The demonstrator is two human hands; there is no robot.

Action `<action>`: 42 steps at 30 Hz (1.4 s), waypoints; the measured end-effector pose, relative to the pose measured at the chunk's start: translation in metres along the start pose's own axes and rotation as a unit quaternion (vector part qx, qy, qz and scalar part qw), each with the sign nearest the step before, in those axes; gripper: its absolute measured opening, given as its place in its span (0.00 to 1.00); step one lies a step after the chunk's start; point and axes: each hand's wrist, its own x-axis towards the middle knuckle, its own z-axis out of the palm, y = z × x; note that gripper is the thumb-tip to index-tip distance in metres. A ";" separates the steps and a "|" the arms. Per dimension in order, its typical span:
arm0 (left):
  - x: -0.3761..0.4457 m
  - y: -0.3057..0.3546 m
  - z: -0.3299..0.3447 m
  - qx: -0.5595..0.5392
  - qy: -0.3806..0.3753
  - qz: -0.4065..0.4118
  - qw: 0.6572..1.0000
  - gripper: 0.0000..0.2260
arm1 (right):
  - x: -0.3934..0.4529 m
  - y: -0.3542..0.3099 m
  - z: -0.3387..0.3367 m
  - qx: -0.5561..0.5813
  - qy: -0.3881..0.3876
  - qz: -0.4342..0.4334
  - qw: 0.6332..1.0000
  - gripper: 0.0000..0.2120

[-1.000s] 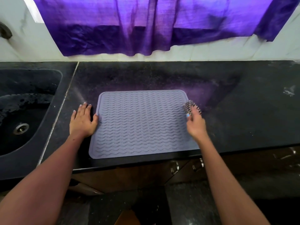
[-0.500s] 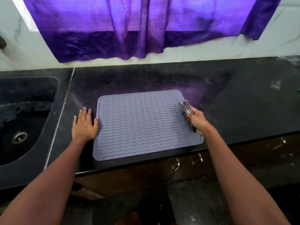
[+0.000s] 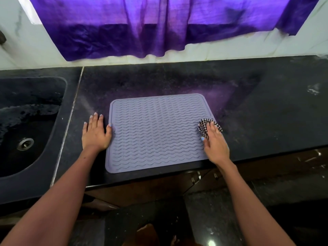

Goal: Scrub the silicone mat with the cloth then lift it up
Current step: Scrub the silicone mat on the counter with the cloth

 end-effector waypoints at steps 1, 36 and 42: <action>0.000 0.000 0.000 -0.001 -0.001 -0.002 1.000 0.35 | 0.002 0.002 -0.005 0.050 -0.009 0.008 0.999 0.26; -0.002 0.003 -0.005 0.006 -0.016 0.001 1.000 0.27 | -0.015 -0.132 0.020 0.140 -0.036 -0.029 0.989 0.29; -0.001 0.002 -0.002 0.004 -0.005 0.001 1.000 0.27 | -0.008 -0.127 0.041 -0.051 -0.081 -0.090 0.991 0.34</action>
